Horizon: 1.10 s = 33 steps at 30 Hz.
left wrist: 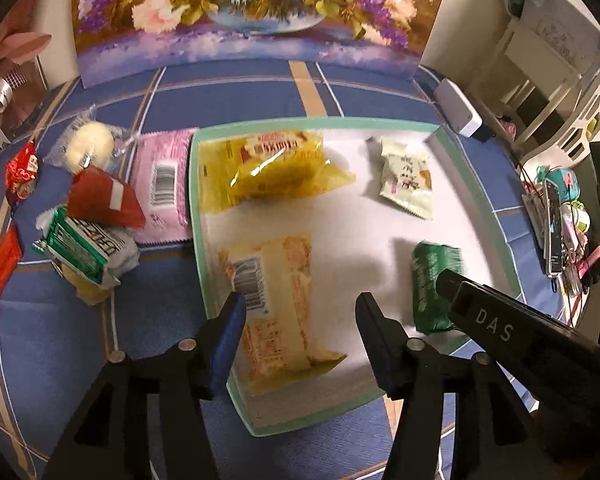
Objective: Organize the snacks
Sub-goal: 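Open the right tool to drop the green packet in the tray, withdraw both tools, then grasp the red wrapped bar with the left tool while the right tool grasps the green-white packet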
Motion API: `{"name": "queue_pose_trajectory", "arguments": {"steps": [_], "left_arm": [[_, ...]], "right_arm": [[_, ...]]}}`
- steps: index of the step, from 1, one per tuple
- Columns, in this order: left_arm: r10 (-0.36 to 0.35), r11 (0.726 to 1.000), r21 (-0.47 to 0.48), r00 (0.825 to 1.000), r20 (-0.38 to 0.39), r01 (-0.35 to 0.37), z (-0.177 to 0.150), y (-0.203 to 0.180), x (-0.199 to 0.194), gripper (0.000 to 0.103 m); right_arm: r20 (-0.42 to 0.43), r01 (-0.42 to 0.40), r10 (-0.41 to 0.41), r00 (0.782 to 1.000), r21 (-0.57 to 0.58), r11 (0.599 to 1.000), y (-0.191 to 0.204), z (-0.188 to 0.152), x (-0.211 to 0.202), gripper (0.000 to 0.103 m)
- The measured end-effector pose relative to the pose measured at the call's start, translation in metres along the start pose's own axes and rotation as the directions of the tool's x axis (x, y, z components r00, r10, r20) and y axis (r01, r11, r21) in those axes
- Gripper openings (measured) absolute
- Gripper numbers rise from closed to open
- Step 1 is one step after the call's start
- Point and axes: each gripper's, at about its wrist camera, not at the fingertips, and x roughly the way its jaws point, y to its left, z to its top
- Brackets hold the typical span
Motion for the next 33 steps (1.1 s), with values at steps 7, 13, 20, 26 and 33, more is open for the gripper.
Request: {"name": "queue_pose_trajectory", "arguments": {"steps": [7, 13, 20, 26, 33], "left_arm": [[0.021, 0.996, -0.084, 0.999, 0.033, -0.019, 0.003, 0.022, -0.011, 0.058], [0.125, 0.969, -0.22, 0.991, 0.036, -0.114, 0.002, 0.062, -0.018, 0.058], [0.281, 0.897, -0.366, 0.959, 0.04, -0.248, -0.002, 0.114, -0.033, 0.075], [0.385, 0.822, -0.454, 0.923, 0.002, -0.343, -0.01, 0.156, -0.046, 0.084], [0.423, 0.751, -0.546, 0.905, -0.032, -0.37, -0.02, 0.198, -0.058, 0.097]], "right_arm": [[0.021, -0.007, 0.007, 1.0, -0.002, 1.0, -0.001, 0.003, -0.01, 0.044], [0.009, -0.011, 0.011, 1.0, -0.031, 0.999, 0.008, -0.002, -0.009, 0.044], [0.014, -0.064, 0.067, 0.998, -0.167, 0.984, 0.051, -0.014, -0.012, 0.065], [0.025, -0.079, 0.089, 0.996, -0.265, 0.961, 0.083, -0.027, -0.016, 0.075], [0.016, -0.179, 0.192, 0.981, -0.296, 0.938, 0.105, -0.036, -0.021, 0.078]]}}
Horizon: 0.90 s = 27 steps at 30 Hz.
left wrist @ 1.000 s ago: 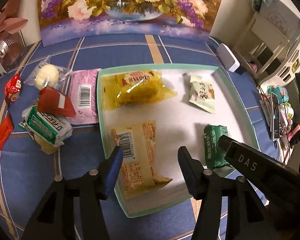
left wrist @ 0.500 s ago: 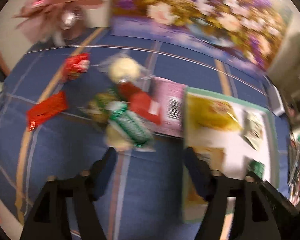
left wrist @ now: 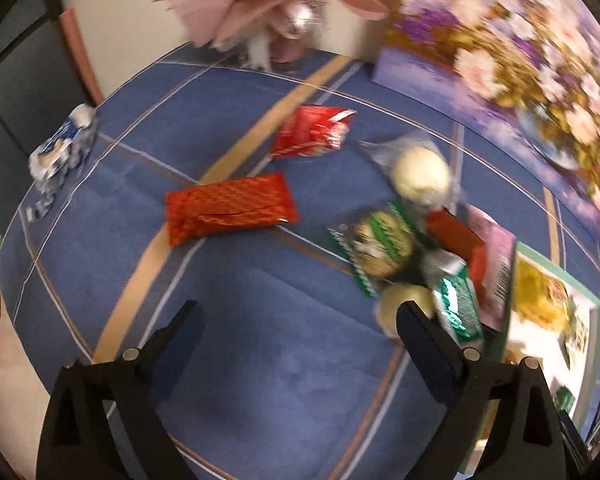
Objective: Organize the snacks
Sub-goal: 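Grasp the red wrapped bar with the left tool while the right tool grasps the green-white packet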
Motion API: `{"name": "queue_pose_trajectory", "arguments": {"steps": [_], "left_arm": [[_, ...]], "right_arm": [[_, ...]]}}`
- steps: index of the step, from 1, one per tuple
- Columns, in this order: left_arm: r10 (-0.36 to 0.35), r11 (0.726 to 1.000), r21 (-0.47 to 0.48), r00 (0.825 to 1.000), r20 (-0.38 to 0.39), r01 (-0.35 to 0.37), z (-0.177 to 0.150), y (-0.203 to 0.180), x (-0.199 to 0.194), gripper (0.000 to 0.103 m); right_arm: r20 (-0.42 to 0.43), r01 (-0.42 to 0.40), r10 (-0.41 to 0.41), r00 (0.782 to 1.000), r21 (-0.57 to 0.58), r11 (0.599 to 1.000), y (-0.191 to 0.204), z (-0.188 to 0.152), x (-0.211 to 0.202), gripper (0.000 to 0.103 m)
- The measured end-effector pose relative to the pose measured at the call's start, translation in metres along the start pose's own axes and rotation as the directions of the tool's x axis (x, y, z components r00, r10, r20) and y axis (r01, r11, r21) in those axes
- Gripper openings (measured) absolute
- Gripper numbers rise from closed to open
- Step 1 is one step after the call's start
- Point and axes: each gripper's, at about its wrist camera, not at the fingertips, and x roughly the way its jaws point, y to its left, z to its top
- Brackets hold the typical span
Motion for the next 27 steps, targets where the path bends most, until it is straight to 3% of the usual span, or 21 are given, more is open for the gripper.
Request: {"name": "queue_pose_trajectory", "arguments": {"steps": [16, 20, 27], "left_arm": [[-0.037, 0.993, -0.116, 0.999, -0.003, 0.036, 0.022, 0.047, 0.014, 0.101], [-0.086, 0.989, -0.128, 0.995, -0.041, 0.08, 0.032, 0.055, 0.027, 0.101], [-0.116, 0.979, -0.183, 0.987, -0.11, 0.094, 0.054, 0.085, 0.053, 0.101]], "right_arm": [[0.004, -0.177, 0.177, 0.984, -0.044, 0.983, 0.063, 0.011, 0.008, 0.078], [-0.017, -0.212, 0.211, 0.977, -0.042, 0.976, 0.075, 0.014, 0.015, 0.078], [-0.045, -0.216, 0.214, 0.976, -0.04, 0.976, 0.089, 0.024, 0.031, 0.078]]}}
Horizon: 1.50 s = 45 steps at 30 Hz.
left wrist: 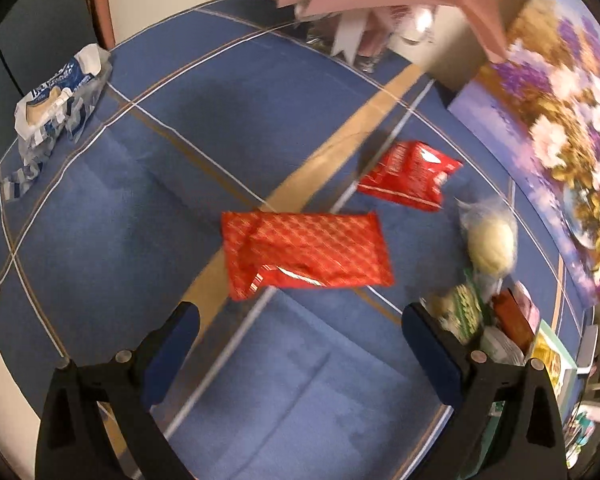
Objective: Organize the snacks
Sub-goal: 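Grasp the red wrapped bar with the left tool while the right tool grasps the green-white packet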
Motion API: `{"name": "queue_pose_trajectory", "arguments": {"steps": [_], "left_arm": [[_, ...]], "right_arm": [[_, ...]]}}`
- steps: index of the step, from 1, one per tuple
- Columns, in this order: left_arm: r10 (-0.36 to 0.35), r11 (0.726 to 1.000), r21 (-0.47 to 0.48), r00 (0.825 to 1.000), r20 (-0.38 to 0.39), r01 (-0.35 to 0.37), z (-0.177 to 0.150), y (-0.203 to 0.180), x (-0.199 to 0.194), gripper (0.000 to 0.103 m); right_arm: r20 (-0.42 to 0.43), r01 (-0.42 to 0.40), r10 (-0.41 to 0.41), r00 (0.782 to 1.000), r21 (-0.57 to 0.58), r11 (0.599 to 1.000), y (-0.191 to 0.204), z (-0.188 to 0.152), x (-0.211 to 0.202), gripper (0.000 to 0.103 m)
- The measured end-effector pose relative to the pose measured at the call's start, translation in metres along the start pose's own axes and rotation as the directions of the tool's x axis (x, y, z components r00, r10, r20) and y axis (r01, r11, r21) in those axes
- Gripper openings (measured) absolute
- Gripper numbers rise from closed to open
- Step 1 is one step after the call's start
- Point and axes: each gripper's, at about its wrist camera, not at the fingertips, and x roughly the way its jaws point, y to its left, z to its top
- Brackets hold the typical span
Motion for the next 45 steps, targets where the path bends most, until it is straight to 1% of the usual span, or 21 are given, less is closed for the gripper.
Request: {"name": "queue_pose_trajectory", "arguments": {"steps": [3, 6, 10, 13, 16, 18, 21, 22, 23, 25, 28, 30, 31, 32, 34, 35, 36, 37, 39, 43, 45], "left_arm": [[-0.018, 1.0, -0.005, 1.0, -0.019, 0.018, 0.011, 0.004, 0.006, 0.101], [-0.022, 1.0, 0.016, 1.0, -0.022, 0.022, 0.02, -0.001, 0.013, 0.101], [0.013, 0.989, 0.15, 0.999, -0.034, -0.008, 0.031, -0.018, 0.025, 0.101], [0.034, 0.963, 0.267, 0.999, -0.041, -0.022, 0.037, -0.032, 0.035, 0.101], [0.053, 0.938, 0.346, 0.997, -0.048, -0.033, 0.041, -0.042, 0.045, 0.101], [0.06, 0.925, 0.378, 0.997, -0.045, -0.039, 0.041, -0.046, 0.049, 0.101], [0.047, 0.898, 0.439, 0.997, -0.063, -0.014, 0.039, -0.049, 0.055, 0.101], [0.053, 0.885, 0.466, 0.996, -0.067, -0.016, 0.037, -0.051, 0.057, 0.101], [0.062, 0.876, 0.482, 0.996, -0.068, -0.022, 0.037, -0.053, 0.059, 0.101], [0.092, 0.846, 0.532, 0.994, -0.061, -0.045, 0.034, -0.057, 0.064, 0.101], [0.11, 0.824, 0.563, 0.992, -0.056, -0.059, 0.033, -0.059, 0.069, 0.101], [0.11, 0.83, 0.555, 0.992, -0.063, -0.057, 0.035, -0.059, 0.074, 0.099], [0.107, 0.838, 0.543, 0.992, -0.074, -0.05, 0.035, -0.056, 0.077, 0.098], [0.105, 0.842, 0.537, 0.991, -0.077, -0.048, 0.033, -0.054, 0.077, 0.094], [0.087, 0.85, 0.525, 0.994, -0.072, -0.036, 0.032, -0.05, 0.076, 0.091], [0.084, 0.853, 0.521, 0.994, -0.07, -0.036, 0.033, -0.049, 0.076, 0.087], [0.082, 0.855, 0.517, 0.994, -0.068, -0.035, 0.033, -0.048, 0.074, 0.079], [0.08, 0.859, 0.51, 0.994, -0.068, -0.035, 0.034, -0.046, 0.072, 0.075], [0.071, 0.869, 0.495, 0.995, -0.073, -0.026, 0.036, -0.043, 0.07, 0.061], [0.067, 0.869, 0.495, 0.996, -0.065, -0.026, 0.035, -0.041, 0.066, 0.053], [0.059, 0.871, 0.491, 0.996, -0.063, -0.021, 0.032, -0.041, 0.064, 0.045]], "right_arm": [[-0.015, -0.004, 0.004, 1.0, 0.005, 1.0, 0.005, 0.005, 0.01, 0.078], [-0.03, -0.009, 0.009, 1.0, 0.003, 1.0, 0.009, 0.008, 0.019, 0.078], [-0.052, -0.006, 0.005, 0.999, -0.008, 1.0, 0.011, 0.012, 0.029, 0.078], [-0.062, -0.011, 0.011, 0.998, -0.001, 1.0, 0.009, 0.014, 0.033, 0.078], [-0.062, -0.013, 0.013, 0.998, -0.004, 1.0, 0.009, 0.016, 0.033, 0.078], [-0.06, -0.012, 0.011, 0.998, -0.007, 1.0, 0.01, 0.017, 0.032, 0.078], [-0.061, -0.01, 0.01, 0.998, -0.007, 1.0, 0.008, 0.017, 0.031, 0.078], [-0.064, -0.011, 0.011, 0.998, -0.007, 1.0, 0.009, 0.017, 0.032, 0.078], [-0.067, -0.013, 0.013, 0.998, -0.008, 1.0, 0.009, 0.017, 0.033, 0.078], [-0.075, -0.017, 0.017, 0.997, -0.007, 1.0, 0.009, 0.016, 0.036, 0.078], [-0.086, -0.031, 0.031, 0.996, 0.0, 1.0, 0.008, 0.015, 0.042, 0.078], [-0.088, -0.03, 0.031, 0.996, 0.007, 1.0, 0.007, 0.014, 0.045, 0.078], [-0.086, -0.028, 0.029, 0.996, 0.006, 1.0, 0.007, 0.014, 0.046, 0.078], [-0.086, -0.032, 0.033, 0.996, 0.01, 0.999, 0.006, 0.014, 0.048, 0.078], [-0.092, -0.057, 0.06, 0.994, 0.03, 0.998, 0.003, 0.014, 0.051, 0.078], [-0.093, -0.064, 0.067, 0.993, 0.037, 0.997, 0.003, 0.015, 0.052, 0.078], [-0.092, -0.07, 0.073, 0.993, 0.04, 0.997, 0.002, 0.015, 0.053, 0.077], [-0.092, -0.073, 0.077, 0.993, 0.039, 0.997, 0.002, 0.014, 0.053, 0.077], [-0.091, -0.076, 0.079, 0.993, 0.036, 0.996, 0.003, 0.014, 0.054, 0.077], [-0.087, -0.098, 0.101, 0.991, 0.04, 0.994, 0.004, 0.013, 0.054, 0.07], [-0.084, -0.096, 0.099, 0.992, 0.036, 0.995, 0.004, 0.012, 0.054, 0.067]]}}
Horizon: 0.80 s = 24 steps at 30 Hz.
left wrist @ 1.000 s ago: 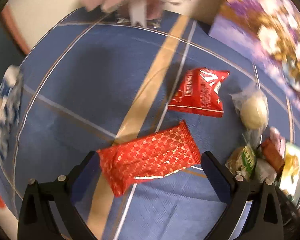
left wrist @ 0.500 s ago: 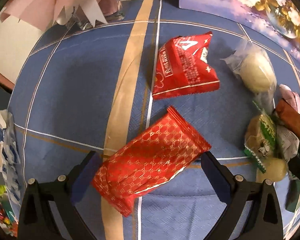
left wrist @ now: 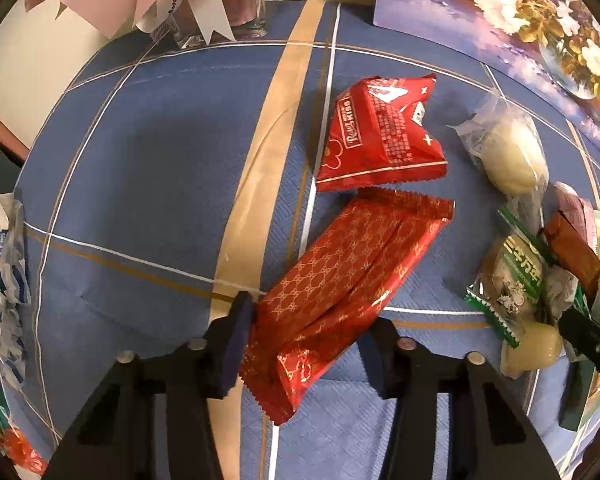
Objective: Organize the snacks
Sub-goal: 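Grasp the red wrapped bar with the left tool while the right tool grasps the green-white packet, then carry both packets over the tray and open both tools to release them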
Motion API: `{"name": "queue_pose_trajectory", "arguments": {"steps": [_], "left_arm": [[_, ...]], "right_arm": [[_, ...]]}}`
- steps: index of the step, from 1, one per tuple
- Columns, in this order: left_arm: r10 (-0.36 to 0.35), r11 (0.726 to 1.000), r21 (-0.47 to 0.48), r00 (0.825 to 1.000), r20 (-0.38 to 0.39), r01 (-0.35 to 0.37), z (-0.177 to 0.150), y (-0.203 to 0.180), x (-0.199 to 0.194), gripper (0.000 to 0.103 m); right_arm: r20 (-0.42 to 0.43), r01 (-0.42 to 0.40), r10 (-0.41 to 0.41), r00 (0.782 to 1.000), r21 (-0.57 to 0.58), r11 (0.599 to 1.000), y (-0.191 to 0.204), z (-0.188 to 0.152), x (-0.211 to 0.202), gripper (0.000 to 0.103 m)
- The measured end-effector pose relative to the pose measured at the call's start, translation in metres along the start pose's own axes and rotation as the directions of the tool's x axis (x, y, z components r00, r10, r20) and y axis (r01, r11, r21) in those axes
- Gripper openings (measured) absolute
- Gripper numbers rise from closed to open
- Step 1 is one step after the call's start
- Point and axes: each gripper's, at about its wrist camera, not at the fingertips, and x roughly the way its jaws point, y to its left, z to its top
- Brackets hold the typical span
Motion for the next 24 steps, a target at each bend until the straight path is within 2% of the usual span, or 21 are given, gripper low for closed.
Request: {"name": "queue_pose_trajectory", "arguments": {"steps": [3, 6, 11, 21, 24], "left_arm": [[0.0, 1.0, -0.018, 1.0, 0.006, 0.001, -0.003, 0.001, -0.004, 0.034], [-0.005, 0.999, -0.036, 1.0, 0.017, 0.006, -0.009, -0.001, -0.006, 0.029], [-0.035, 0.995, -0.093, 0.999, 0.036, 0.038, -0.036, 0.003, -0.017, 0.022], [-0.112, 0.977, -0.175, 0.992, 0.056, 0.12, -0.085, -0.003, -0.036, 0.019], [-0.122, 0.974, -0.186, 0.991, 0.06, 0.132, -0.085, -0.008, -0.048, 0.018]], "right_arm": [[0.003, 0.001, -0.001, 1.0, -0.007, 1.0, 0.001, -0.001, -0.001, 0.065], [0.01, 0.014, -0.014, 1.0, -0.016, 1.0, 0.002, -0.002, -0.003, 0.064], [0.011, 0.015, -0.015, 1.0, -0.018, 1.0, -0.002, -0.005, -0.009, 0.062], [0.029, -0.006, 0.007, 1.0, -0.019, 1.0, -0.001, -0.016, -0.031, 0.062], [0.04, -0.024, 0.024, 0.999, -0.012, 1.0, -0.003, -0.019, -0.042, 0.062]]}}
